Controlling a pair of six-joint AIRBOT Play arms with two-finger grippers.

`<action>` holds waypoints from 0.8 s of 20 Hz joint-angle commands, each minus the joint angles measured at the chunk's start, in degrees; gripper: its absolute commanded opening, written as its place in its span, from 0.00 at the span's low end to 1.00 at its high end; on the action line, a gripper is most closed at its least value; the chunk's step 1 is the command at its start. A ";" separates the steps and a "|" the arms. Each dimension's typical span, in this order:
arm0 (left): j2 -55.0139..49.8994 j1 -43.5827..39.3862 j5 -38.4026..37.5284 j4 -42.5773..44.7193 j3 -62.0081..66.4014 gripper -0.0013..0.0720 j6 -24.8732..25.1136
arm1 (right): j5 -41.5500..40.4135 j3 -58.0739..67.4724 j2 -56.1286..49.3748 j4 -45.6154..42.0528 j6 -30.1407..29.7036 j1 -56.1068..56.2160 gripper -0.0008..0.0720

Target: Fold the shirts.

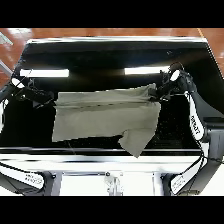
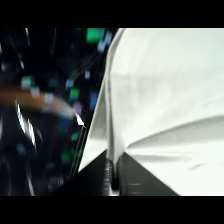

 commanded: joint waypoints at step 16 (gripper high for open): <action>21.59 25.77 -10.80 -6.91 -42.47 0.84 15.67 | 18.49 -21.57 23.65 5.18 -5.51 -26.25 0.81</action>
